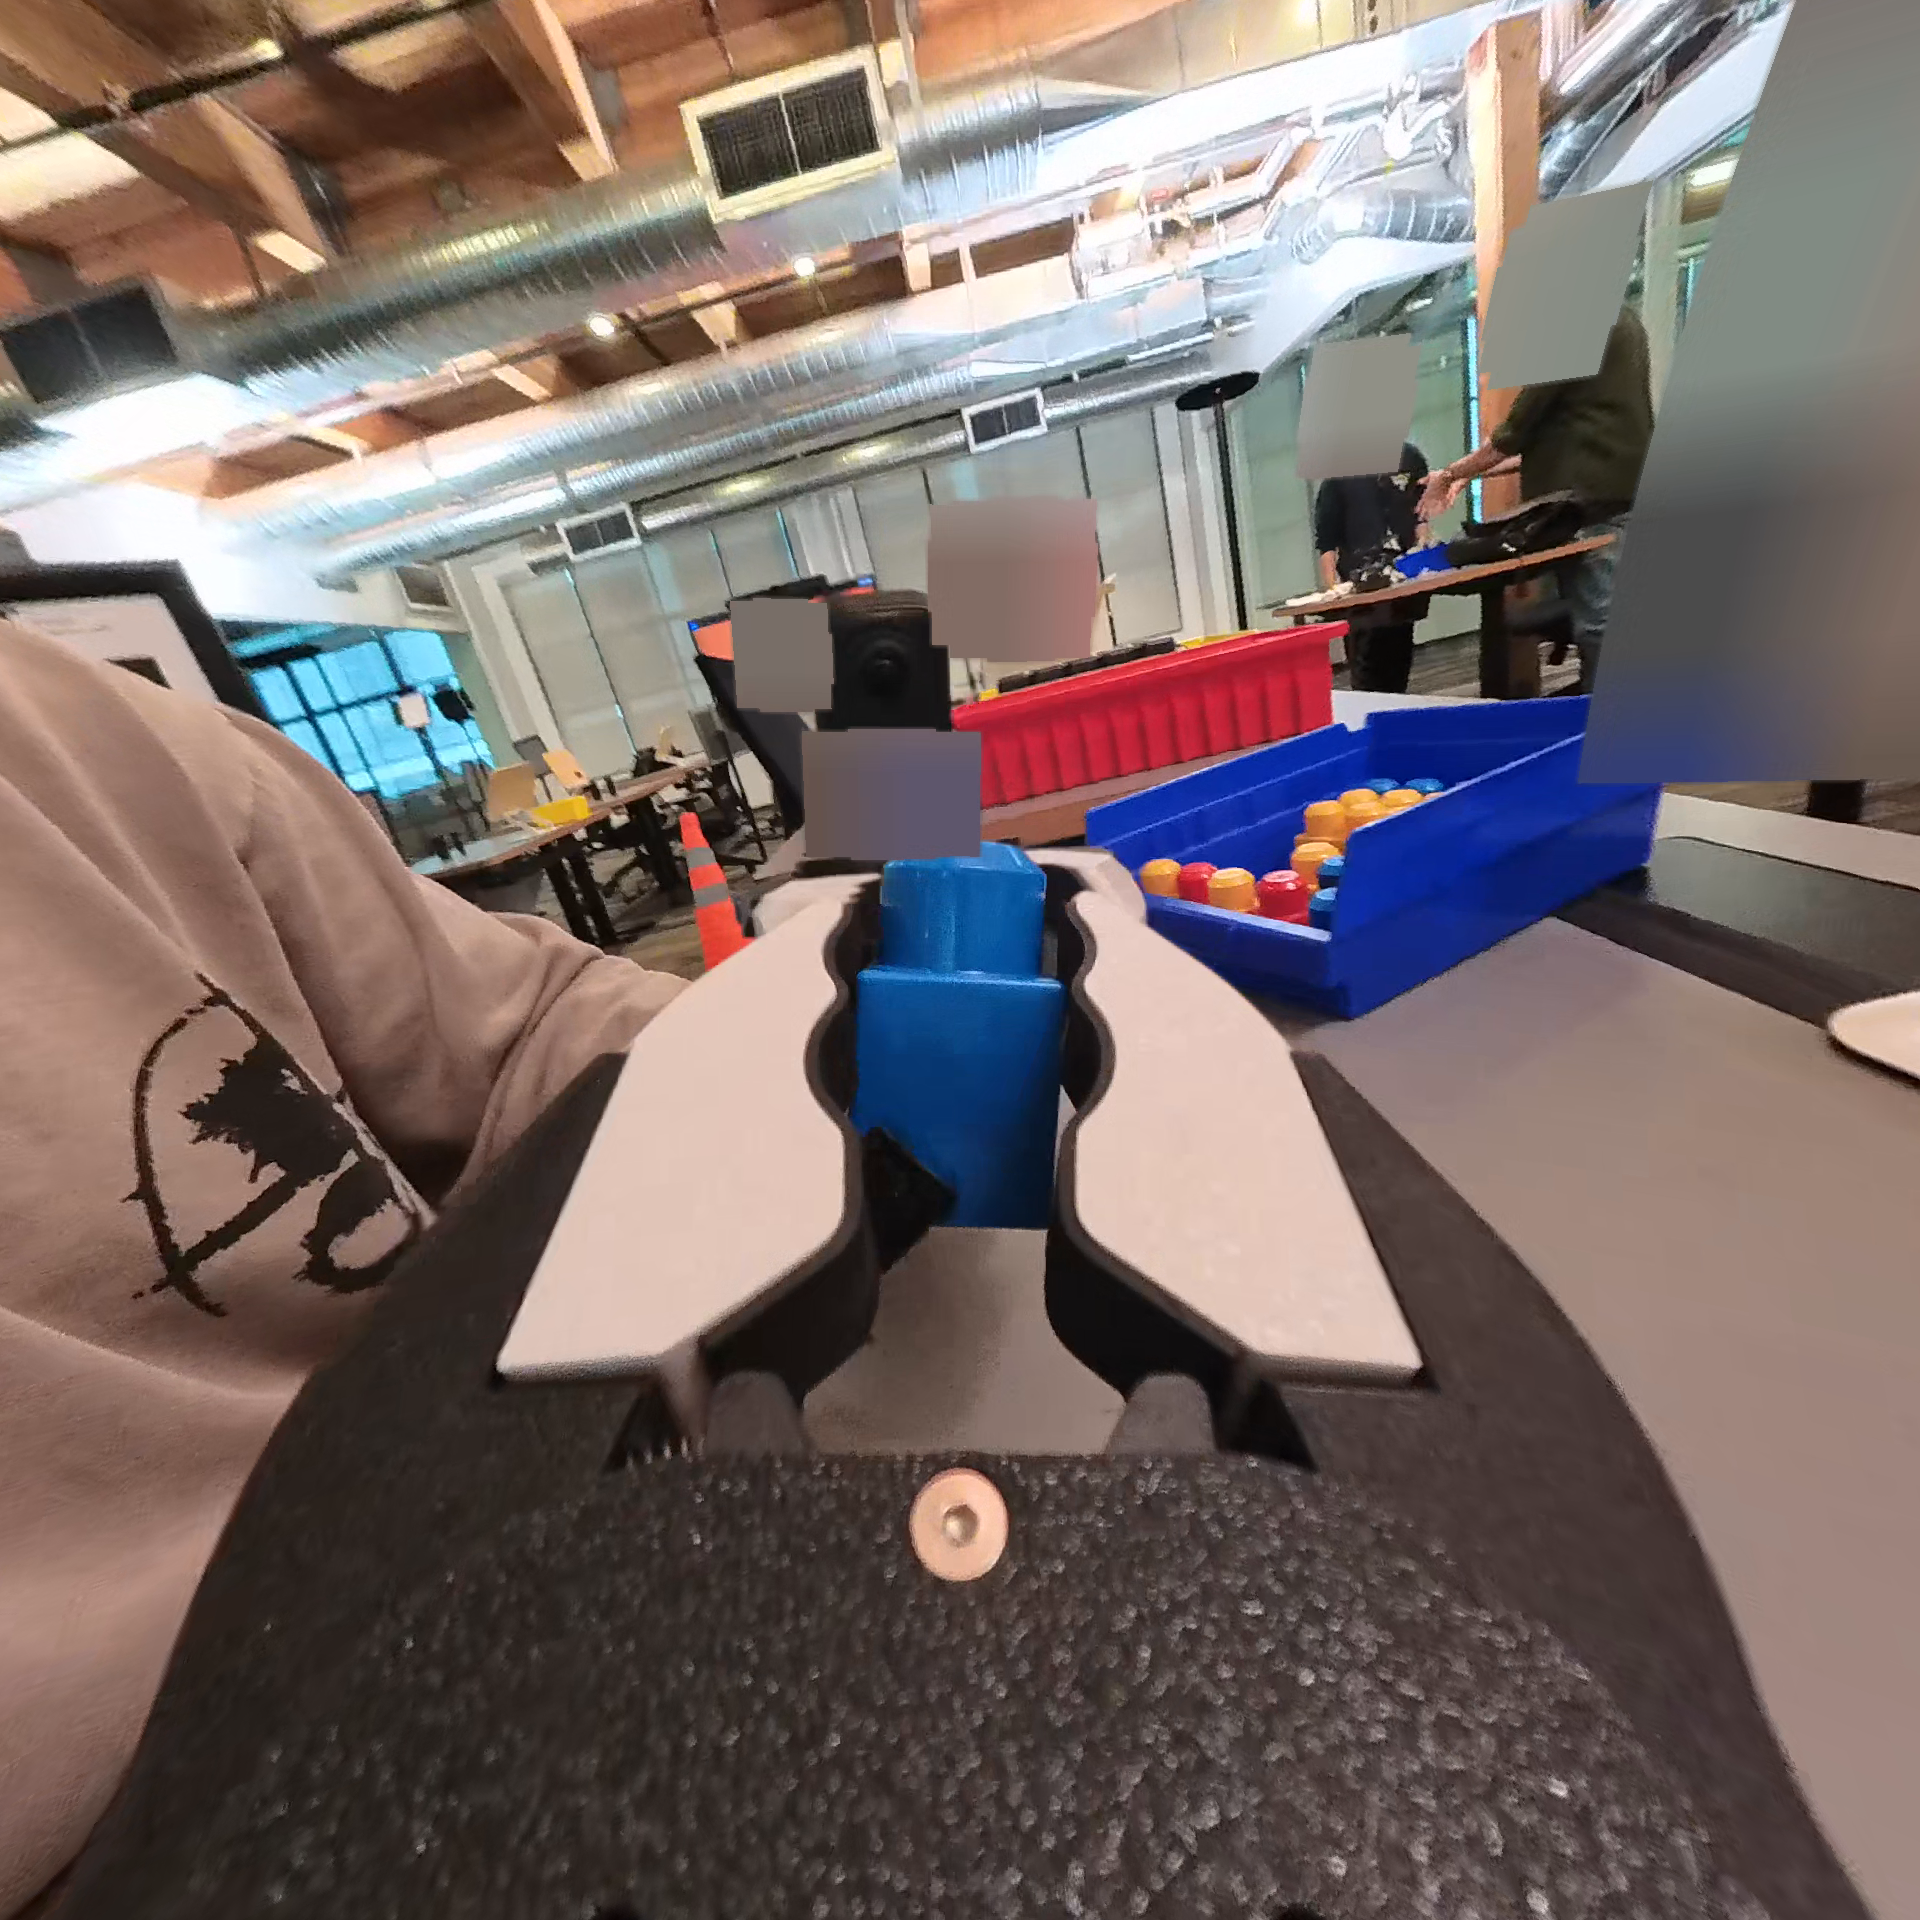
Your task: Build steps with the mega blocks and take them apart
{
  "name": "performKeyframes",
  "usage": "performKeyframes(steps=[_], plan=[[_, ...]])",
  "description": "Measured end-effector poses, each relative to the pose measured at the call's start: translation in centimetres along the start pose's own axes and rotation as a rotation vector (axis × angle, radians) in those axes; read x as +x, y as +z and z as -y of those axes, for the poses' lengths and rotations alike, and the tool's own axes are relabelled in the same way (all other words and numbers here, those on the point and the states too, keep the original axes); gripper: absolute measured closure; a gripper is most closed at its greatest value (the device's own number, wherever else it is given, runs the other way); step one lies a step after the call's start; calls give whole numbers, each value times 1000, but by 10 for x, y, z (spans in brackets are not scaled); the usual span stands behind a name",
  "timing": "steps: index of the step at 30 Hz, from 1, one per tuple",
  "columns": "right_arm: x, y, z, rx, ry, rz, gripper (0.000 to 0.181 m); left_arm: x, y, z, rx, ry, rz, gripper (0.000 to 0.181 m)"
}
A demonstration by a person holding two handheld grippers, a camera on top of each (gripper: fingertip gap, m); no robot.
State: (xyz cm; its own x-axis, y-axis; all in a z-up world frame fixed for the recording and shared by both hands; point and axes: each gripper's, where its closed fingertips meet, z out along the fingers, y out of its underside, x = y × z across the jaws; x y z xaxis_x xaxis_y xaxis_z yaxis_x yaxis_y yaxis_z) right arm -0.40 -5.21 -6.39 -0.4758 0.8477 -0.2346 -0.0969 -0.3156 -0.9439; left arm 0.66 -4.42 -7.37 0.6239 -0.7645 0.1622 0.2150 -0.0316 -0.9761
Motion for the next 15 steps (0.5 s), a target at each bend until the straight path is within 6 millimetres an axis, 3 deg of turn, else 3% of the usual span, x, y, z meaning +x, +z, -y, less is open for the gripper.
performKeyframes(steps=[9,15], plan=[[3,-4,1,5,12,0,146,-1,-8,12,69,-17,-14,142],[-2,8,-15,-39,14,20,145,7,-6,10,55,9,-36,154]])
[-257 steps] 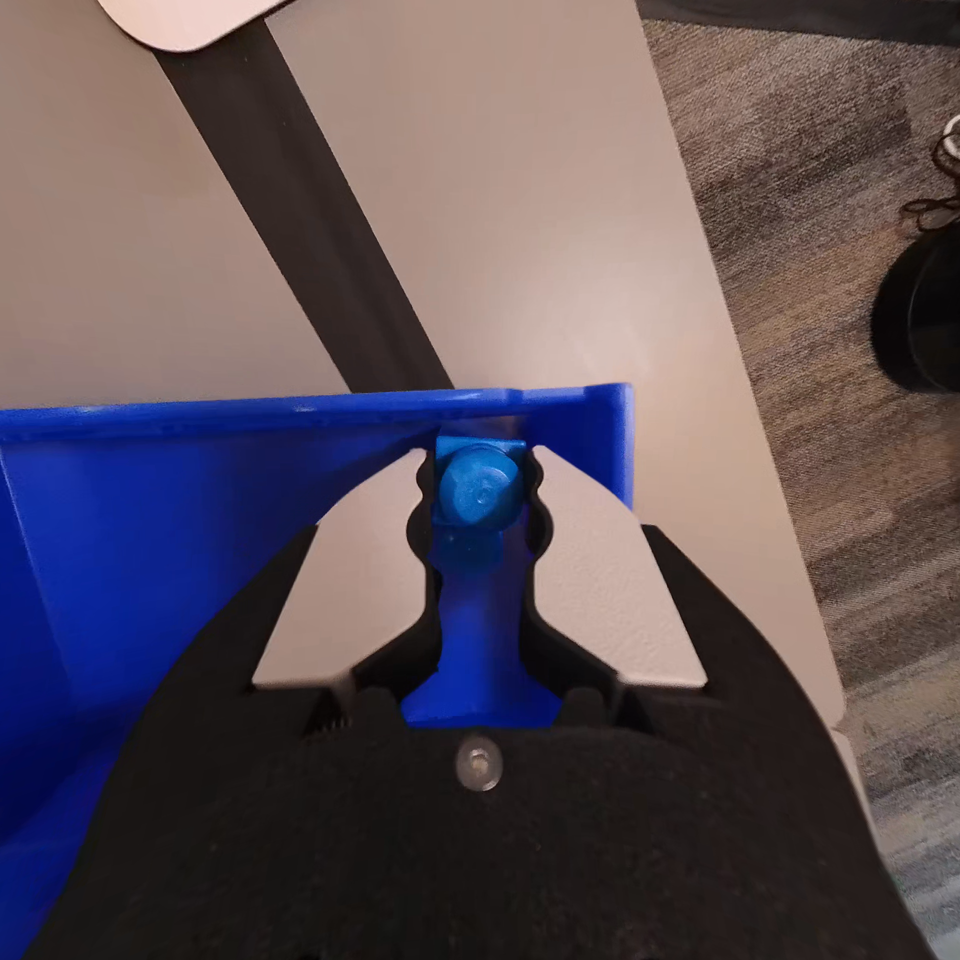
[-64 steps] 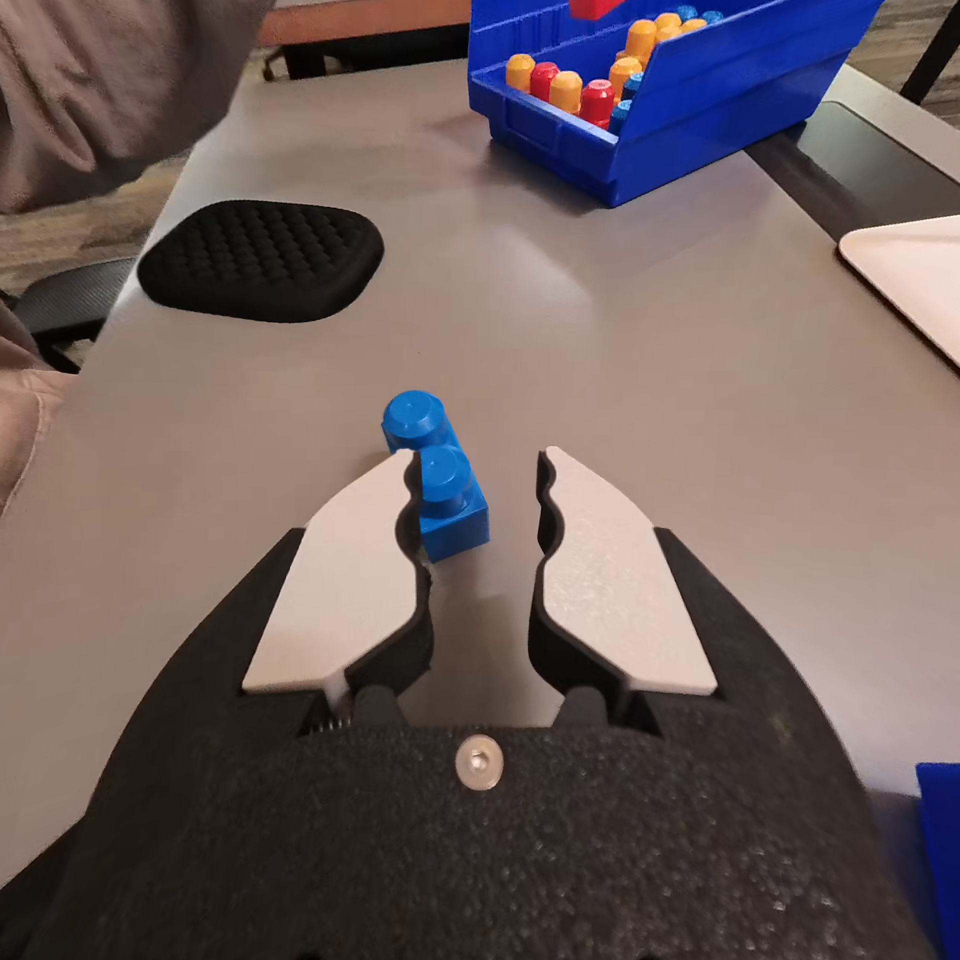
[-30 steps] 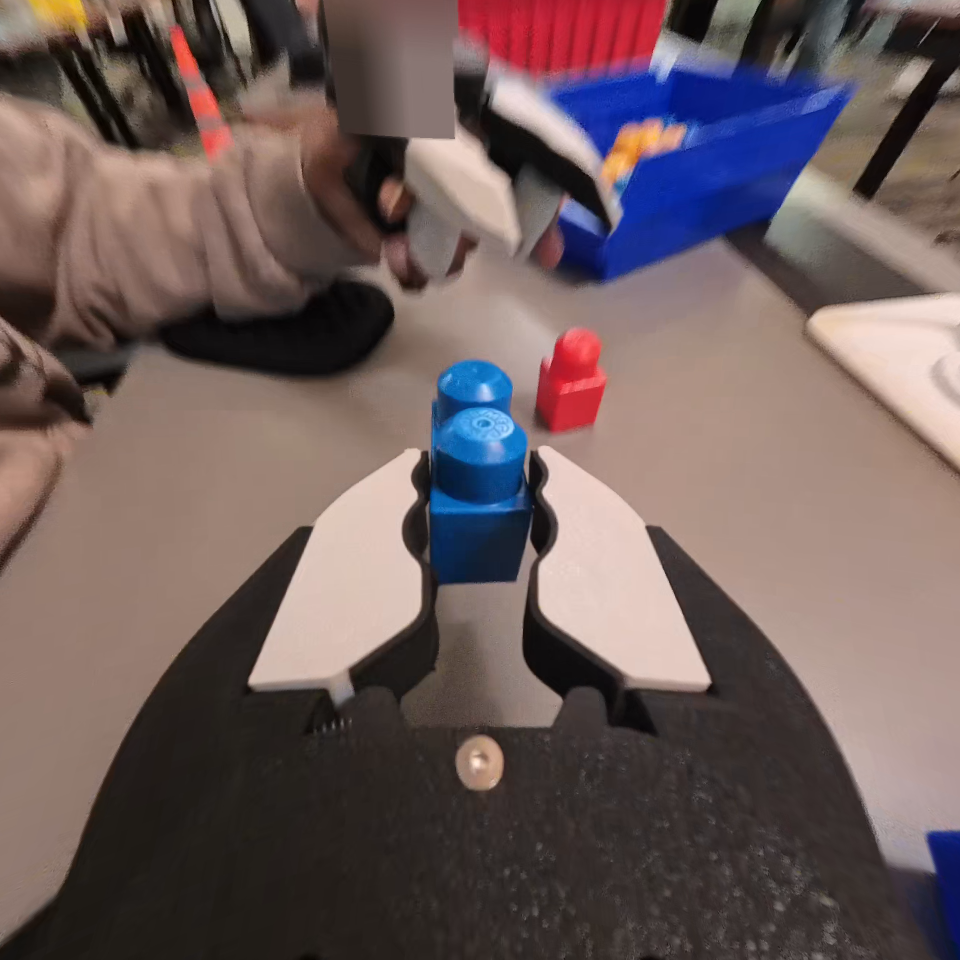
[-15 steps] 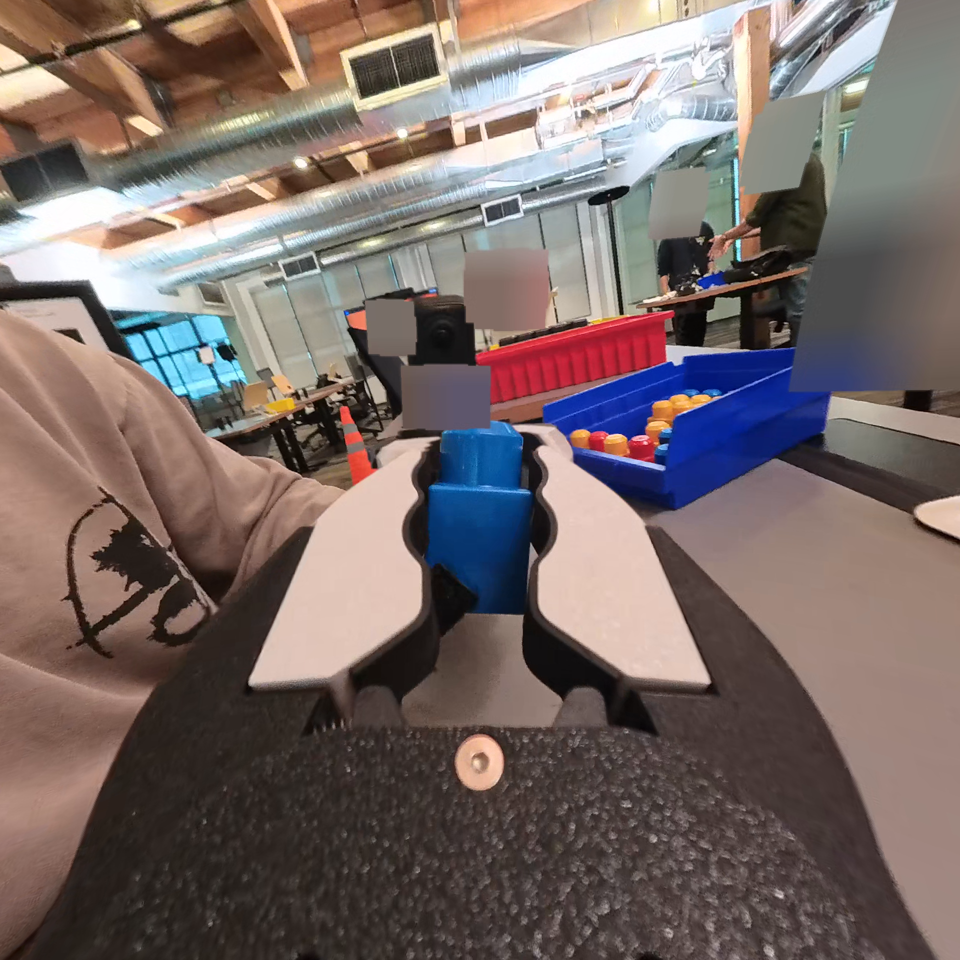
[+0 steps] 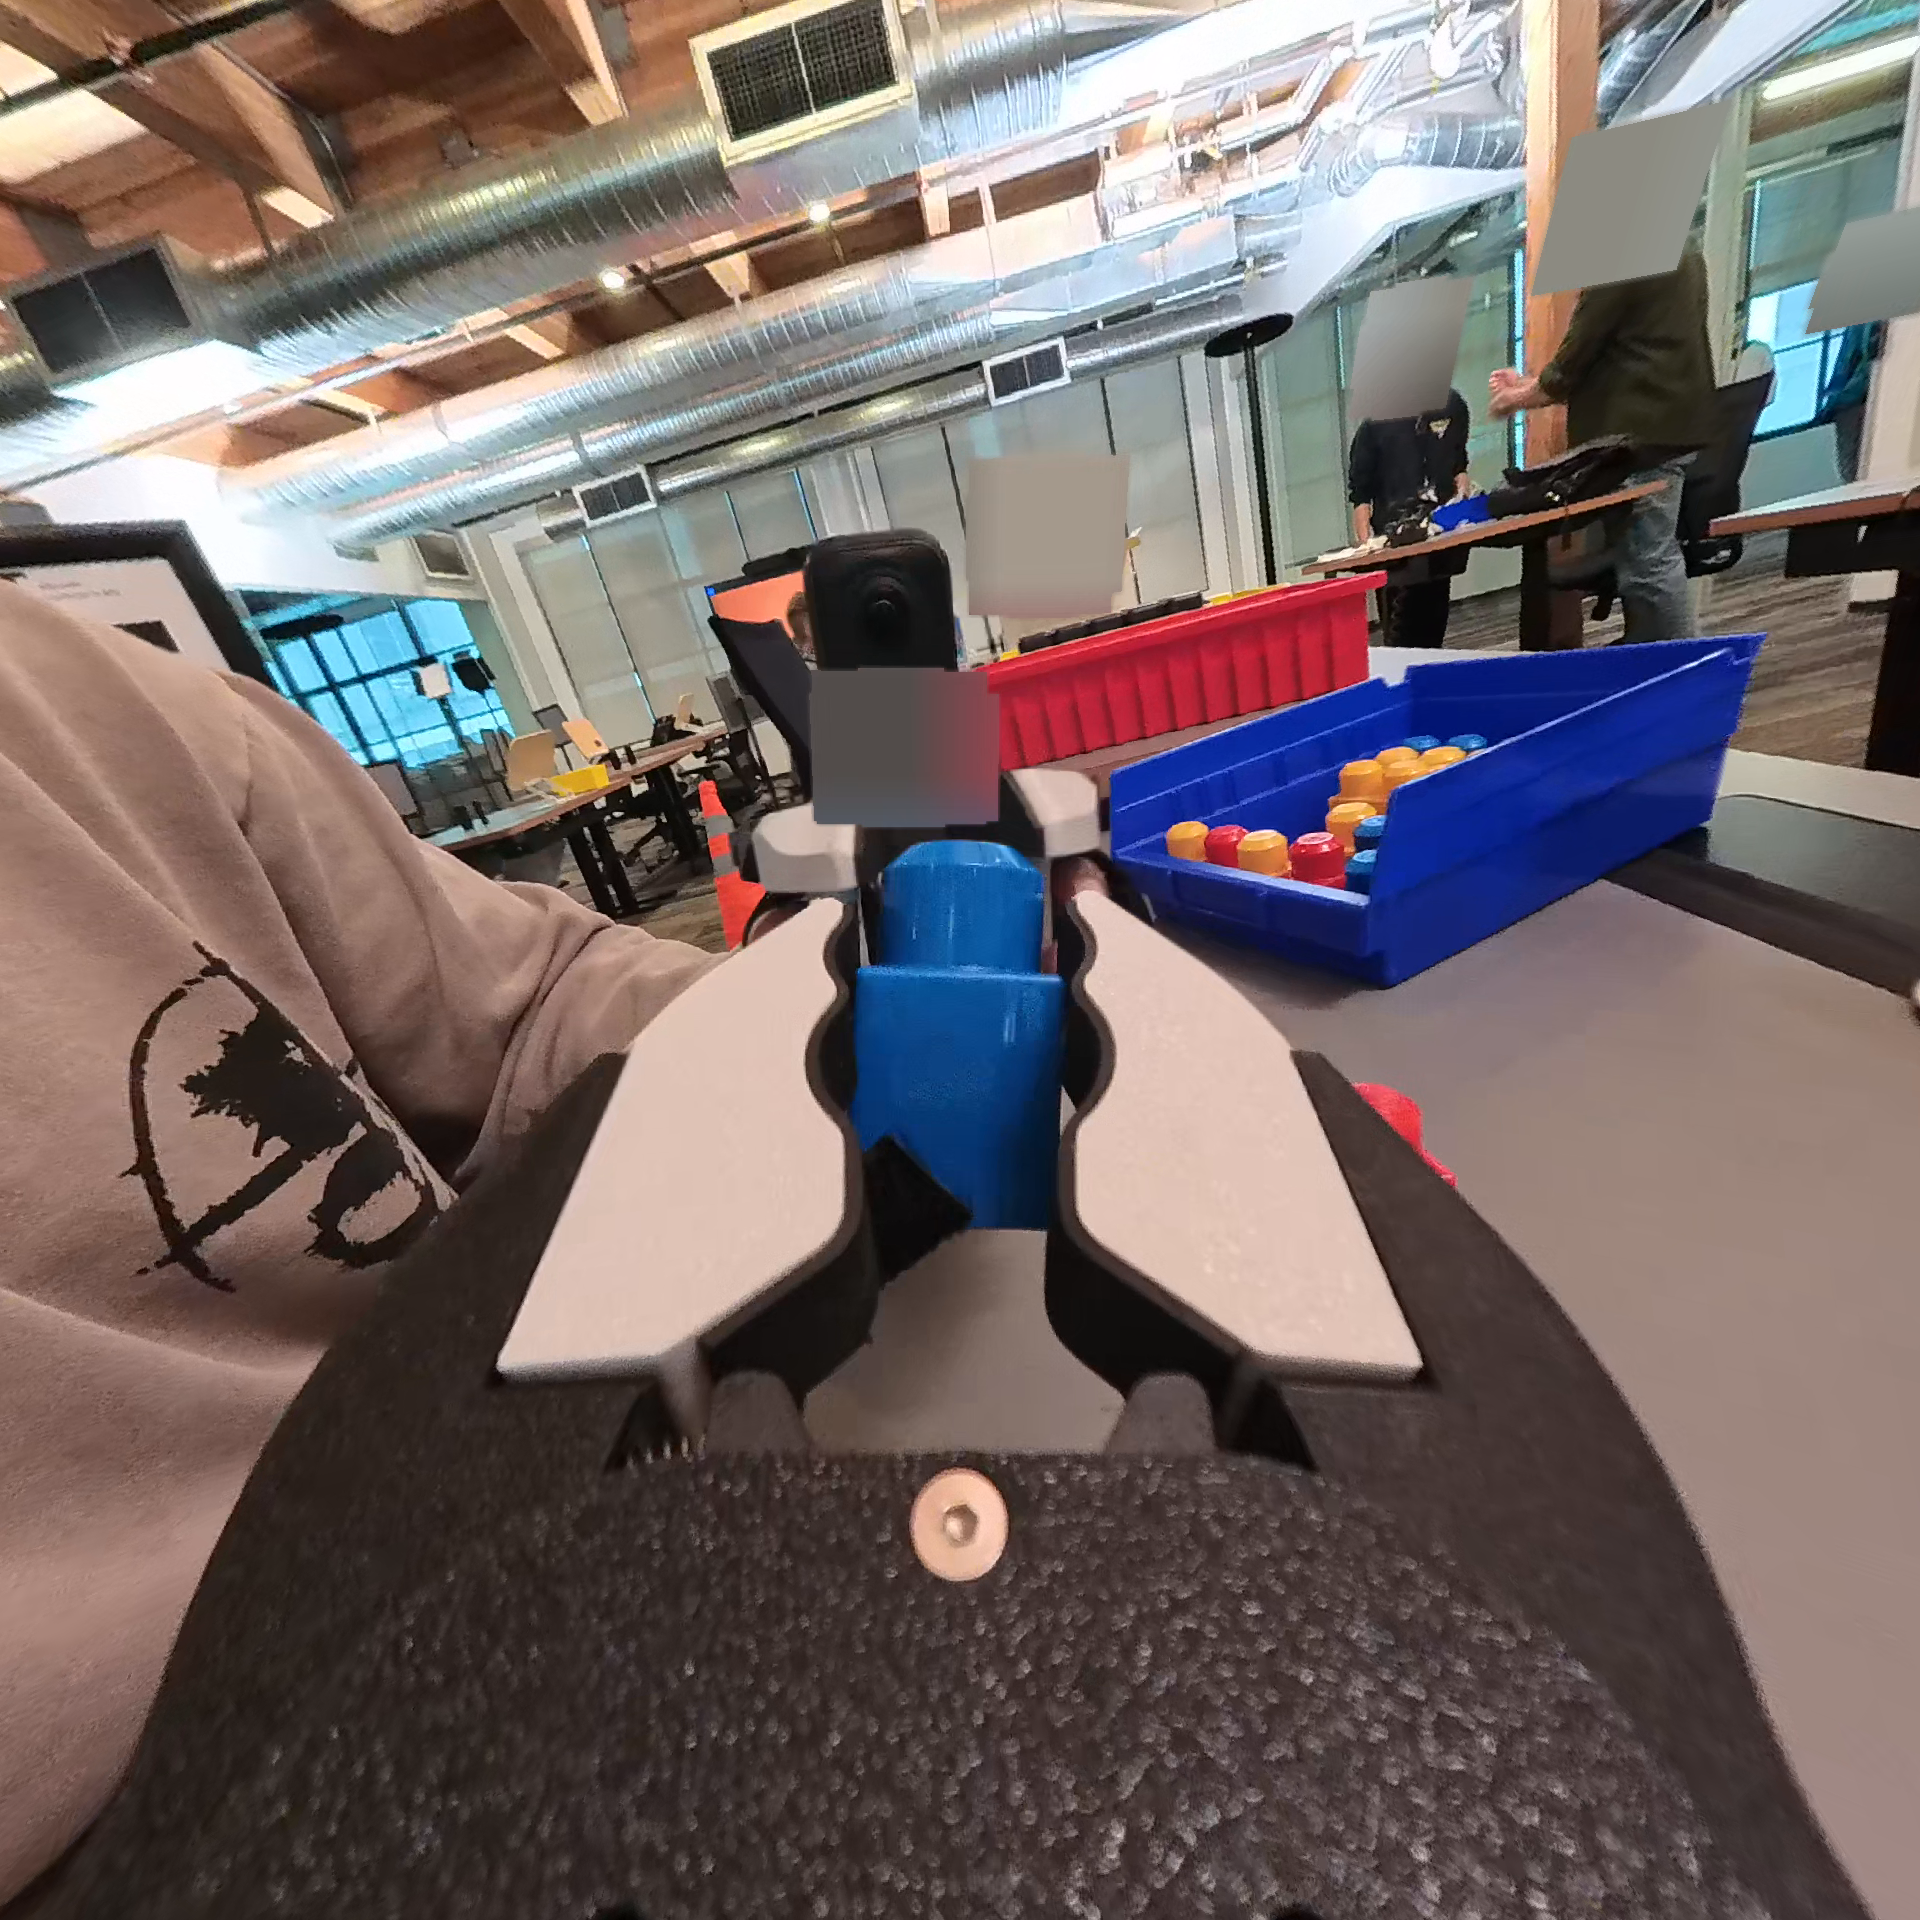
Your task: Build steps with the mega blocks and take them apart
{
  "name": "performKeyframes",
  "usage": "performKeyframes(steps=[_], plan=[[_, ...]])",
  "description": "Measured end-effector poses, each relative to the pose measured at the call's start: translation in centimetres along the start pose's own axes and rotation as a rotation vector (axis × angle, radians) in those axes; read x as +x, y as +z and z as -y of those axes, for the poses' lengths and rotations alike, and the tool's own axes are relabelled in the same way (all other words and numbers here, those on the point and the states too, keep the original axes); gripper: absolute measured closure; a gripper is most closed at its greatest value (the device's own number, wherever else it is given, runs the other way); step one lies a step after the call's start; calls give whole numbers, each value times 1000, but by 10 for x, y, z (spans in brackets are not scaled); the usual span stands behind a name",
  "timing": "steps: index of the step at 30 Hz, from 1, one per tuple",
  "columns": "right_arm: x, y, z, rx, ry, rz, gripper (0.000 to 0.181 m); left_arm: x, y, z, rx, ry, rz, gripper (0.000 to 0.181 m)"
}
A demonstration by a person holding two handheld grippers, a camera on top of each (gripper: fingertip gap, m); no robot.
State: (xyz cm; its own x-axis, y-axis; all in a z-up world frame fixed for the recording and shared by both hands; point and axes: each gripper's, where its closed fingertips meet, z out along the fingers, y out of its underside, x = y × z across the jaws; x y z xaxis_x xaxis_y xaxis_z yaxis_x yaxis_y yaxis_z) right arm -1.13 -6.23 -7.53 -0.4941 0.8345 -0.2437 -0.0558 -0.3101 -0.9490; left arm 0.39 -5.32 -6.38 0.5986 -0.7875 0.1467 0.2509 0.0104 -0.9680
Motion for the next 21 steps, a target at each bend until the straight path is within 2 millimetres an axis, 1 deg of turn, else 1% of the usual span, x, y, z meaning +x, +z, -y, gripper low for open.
performKeyframes(steps=[4,10,15,17,21], plan=[[1,3,-5,-12,10,7,145,-1,0,-1,0,-15,3,155],[0,5,-11,-46,0,12,145,0,-5,5,-15,-17,-22,157],[1,4,-8,-31,0,3,145,-1,-6,5,-11,26,7,156],[3,2,-4,-6,9,-5,145,-3,-10,7,8,39,16,159],[8,-7,10,73,43,-17,145,-9,-16,13,46,35,30,141]])
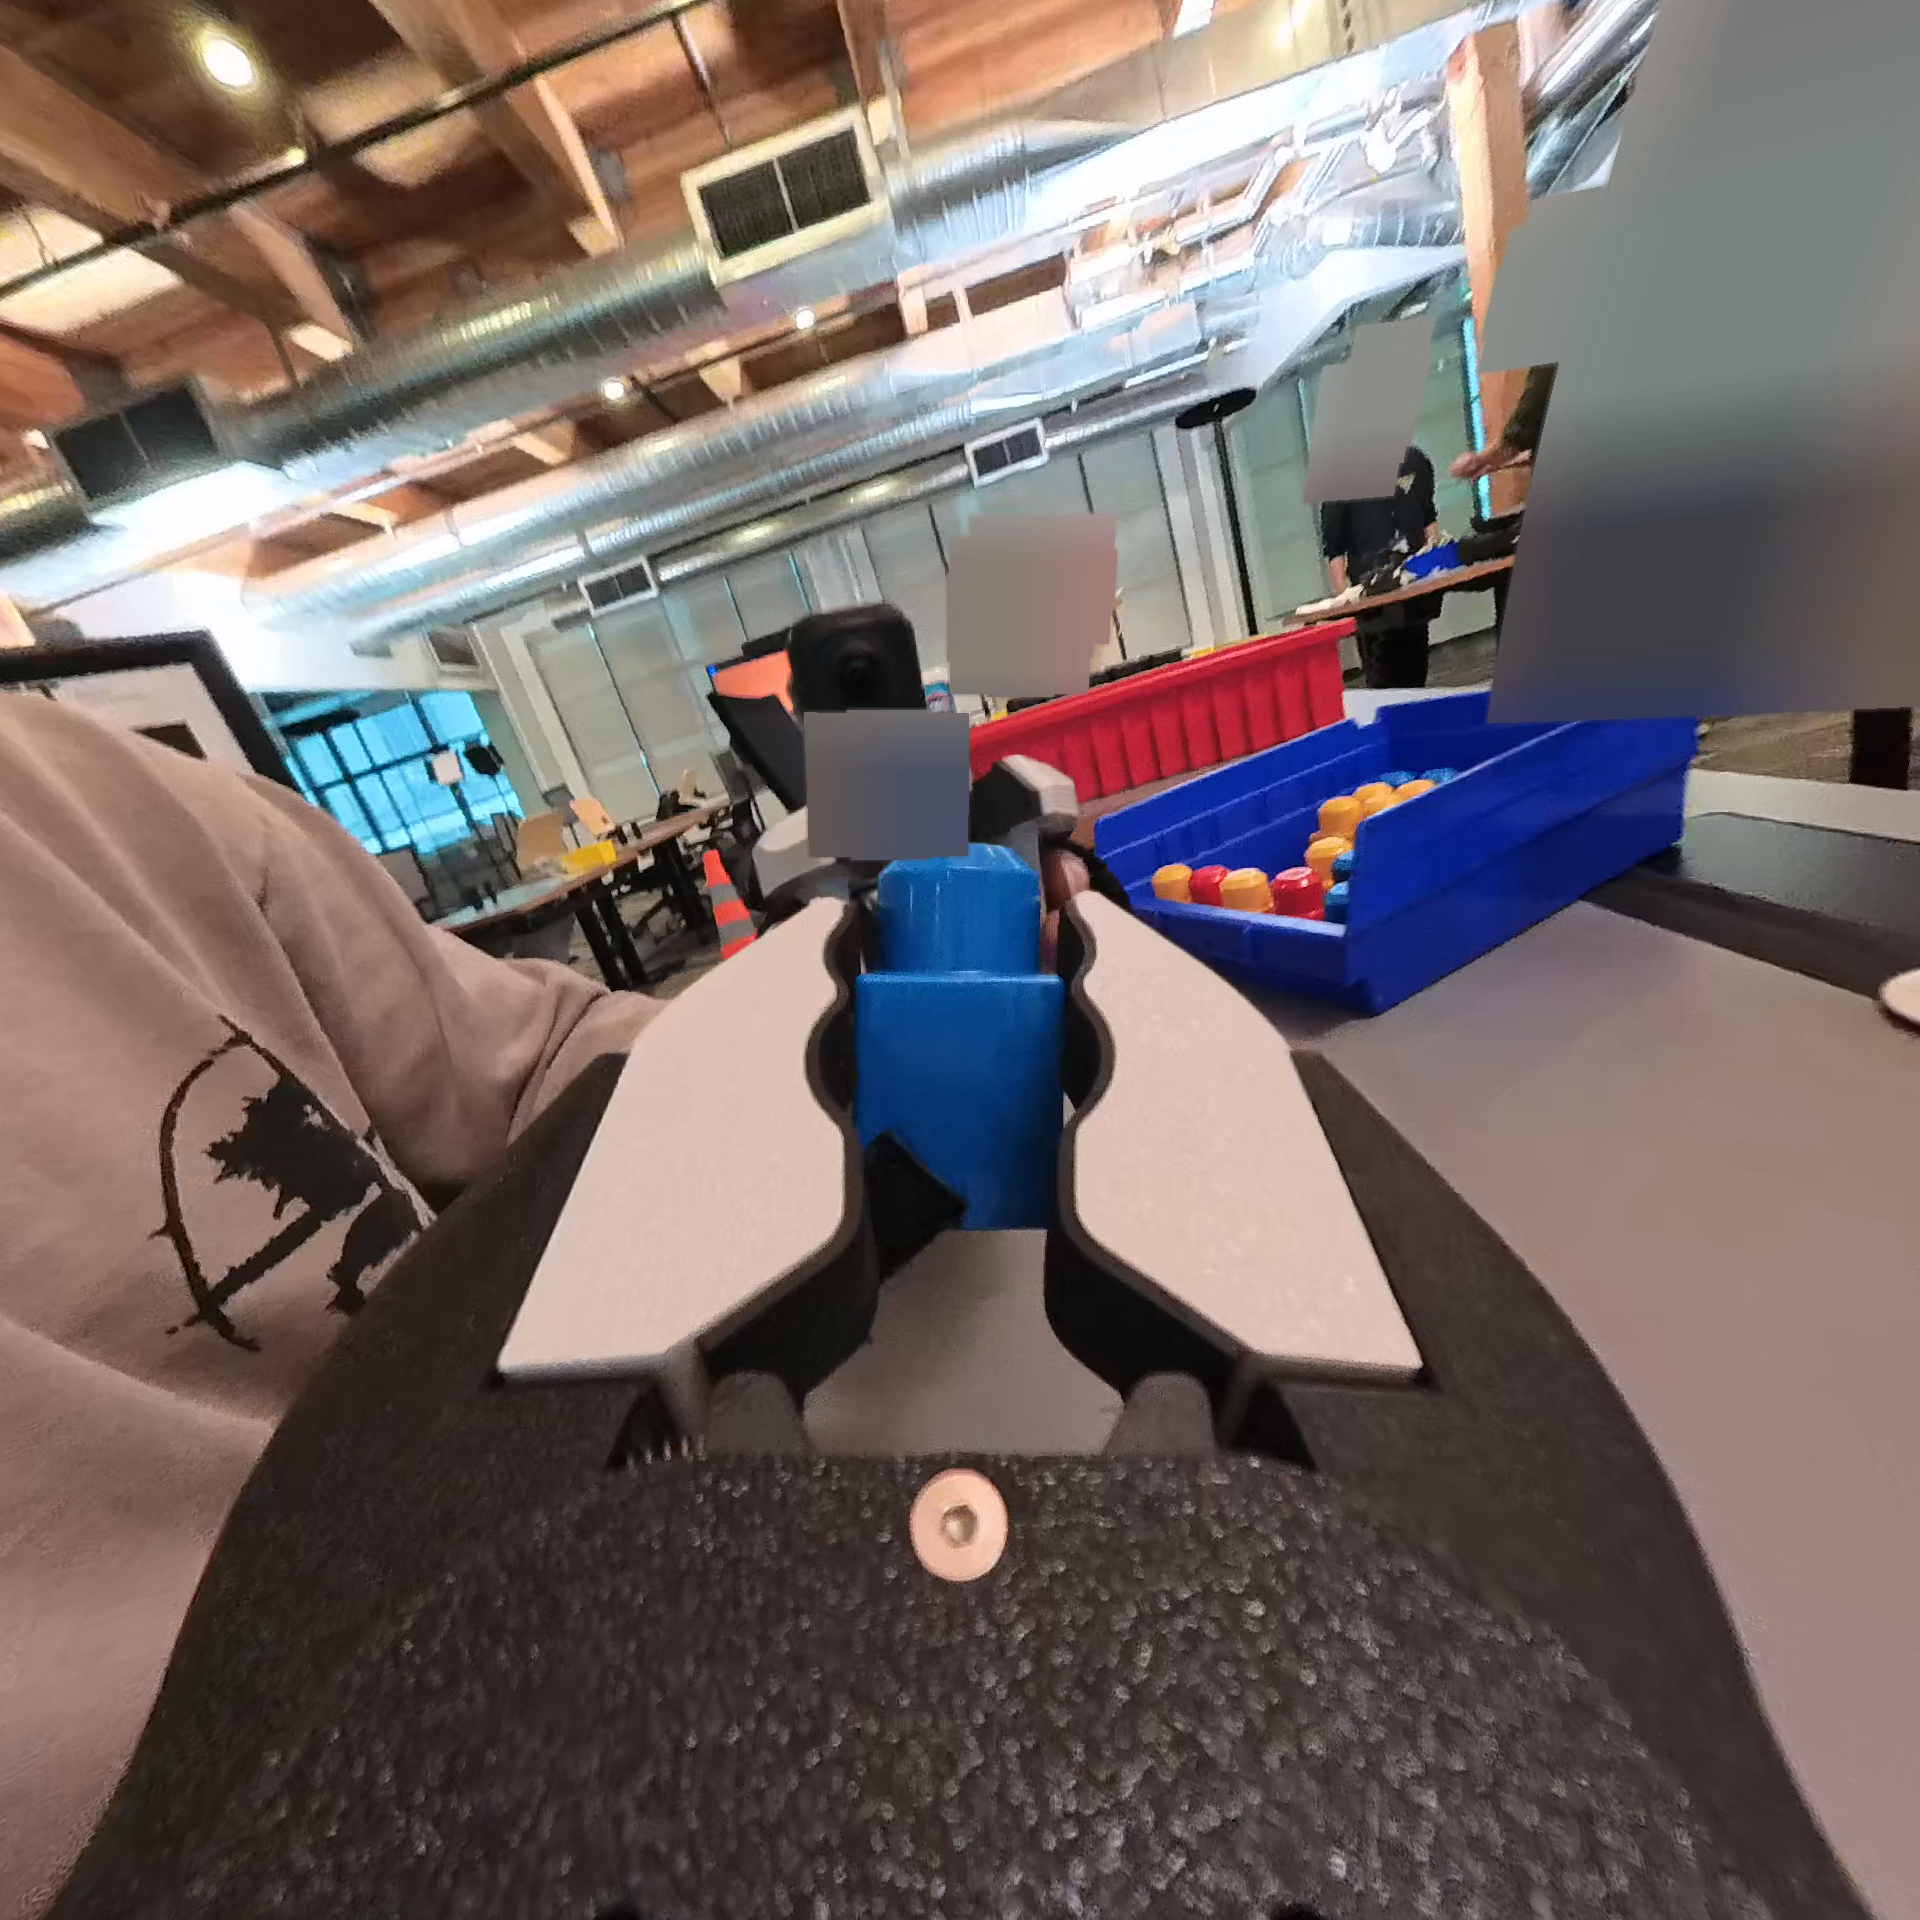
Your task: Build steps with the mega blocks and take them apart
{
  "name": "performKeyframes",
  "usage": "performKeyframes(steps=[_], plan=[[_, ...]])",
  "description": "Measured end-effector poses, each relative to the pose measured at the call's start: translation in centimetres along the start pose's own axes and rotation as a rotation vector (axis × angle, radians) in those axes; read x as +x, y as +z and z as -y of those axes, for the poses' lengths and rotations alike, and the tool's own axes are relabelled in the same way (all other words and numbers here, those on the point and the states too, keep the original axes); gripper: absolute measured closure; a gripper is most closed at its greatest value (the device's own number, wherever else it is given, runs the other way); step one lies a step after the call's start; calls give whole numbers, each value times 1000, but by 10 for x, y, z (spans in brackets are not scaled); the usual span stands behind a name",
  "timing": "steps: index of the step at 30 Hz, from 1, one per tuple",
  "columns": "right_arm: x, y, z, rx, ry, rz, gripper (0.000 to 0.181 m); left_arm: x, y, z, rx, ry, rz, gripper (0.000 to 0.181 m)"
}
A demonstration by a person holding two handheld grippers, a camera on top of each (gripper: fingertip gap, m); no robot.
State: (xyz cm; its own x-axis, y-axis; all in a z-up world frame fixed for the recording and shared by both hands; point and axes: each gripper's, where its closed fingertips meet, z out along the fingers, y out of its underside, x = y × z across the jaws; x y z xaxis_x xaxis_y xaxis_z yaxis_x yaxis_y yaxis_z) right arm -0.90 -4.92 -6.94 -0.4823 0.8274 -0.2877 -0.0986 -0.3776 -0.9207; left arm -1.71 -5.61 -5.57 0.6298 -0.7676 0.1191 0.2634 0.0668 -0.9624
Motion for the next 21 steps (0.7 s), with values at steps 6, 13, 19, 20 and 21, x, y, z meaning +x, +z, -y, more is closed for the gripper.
performKeyframes(steps=[6,13,19,20,21], plan=[[0,-14,36,212,47,13,146,7,10,-21,-66,-47,-45,130],[1,-11,42,281,66,7,146,4,19,-15,-17,-118,-37,145],[0,11,-7,-22,-45,-21,146,-1,0,11,90,-121,-41,146],[-2,14,-11,-42,-61,-21,146,0,-2,12,93,-111,-48,146],[-4,15,-13,-48,-63,-19,146,1,-2,13,90,-103,-49,146]])
